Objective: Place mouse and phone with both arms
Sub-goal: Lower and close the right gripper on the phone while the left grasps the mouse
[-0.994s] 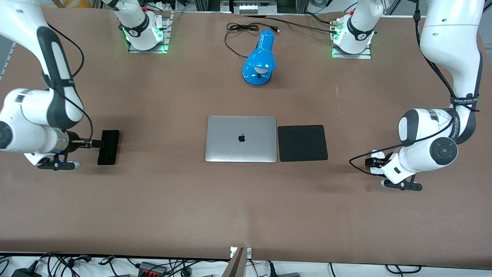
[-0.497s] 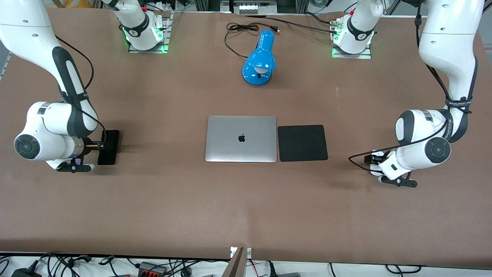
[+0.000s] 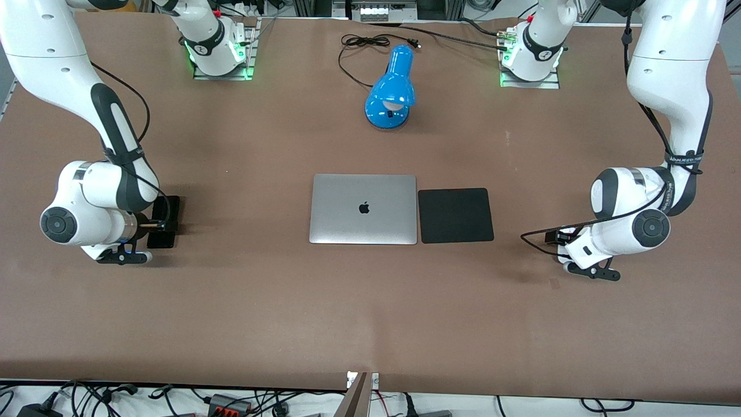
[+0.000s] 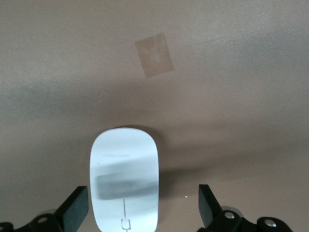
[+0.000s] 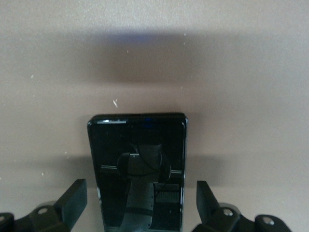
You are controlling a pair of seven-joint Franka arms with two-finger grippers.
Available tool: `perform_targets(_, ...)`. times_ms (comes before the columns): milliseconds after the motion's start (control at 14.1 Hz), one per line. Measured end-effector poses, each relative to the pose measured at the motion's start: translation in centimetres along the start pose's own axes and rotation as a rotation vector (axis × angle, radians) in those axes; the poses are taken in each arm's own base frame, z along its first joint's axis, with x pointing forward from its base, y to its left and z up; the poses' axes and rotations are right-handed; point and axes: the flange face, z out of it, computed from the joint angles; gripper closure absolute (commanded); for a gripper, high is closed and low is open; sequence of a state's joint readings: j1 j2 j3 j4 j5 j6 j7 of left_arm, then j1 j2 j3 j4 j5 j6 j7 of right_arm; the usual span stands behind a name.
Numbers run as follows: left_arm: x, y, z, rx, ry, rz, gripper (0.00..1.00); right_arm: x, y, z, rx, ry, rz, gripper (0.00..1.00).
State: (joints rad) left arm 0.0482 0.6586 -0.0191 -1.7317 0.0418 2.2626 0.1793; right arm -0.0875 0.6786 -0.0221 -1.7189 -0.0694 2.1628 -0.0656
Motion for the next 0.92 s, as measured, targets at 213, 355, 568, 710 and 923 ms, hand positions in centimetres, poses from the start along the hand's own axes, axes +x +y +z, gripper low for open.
perform_targets(213,-0.1,-1.0,0.9,-0.001,0.005,0.001,0.00,0.3,-0.1,0.9,0.000,0.008,-0.001,0.00)
perform_targets(355,-0.1,-1.1,1.3,-0.002,0.003,0.004,0.03,0.4,-0.1,1.2,0.000,0.008,-0.002,0.00)
perform_targets(568,-0.1,-1.1,1.3,-0.001,0.008,0.005,0.26,0.4,-0.1,1.2,0.000,0.006,-0.002,0.00)
perform_targets(710,-0.1,-1.1,1.3,-0.001,0.009,0.005,0.37,0.3,0.0,1.2,0.000,0.003,-0.001,0.00)
perform_targets(923,0.0,-1.1,1.3,-0.001,0.011,0.006,0.53,0.2,0.1,1.3,0.001,-0.004,0.001,0.10)
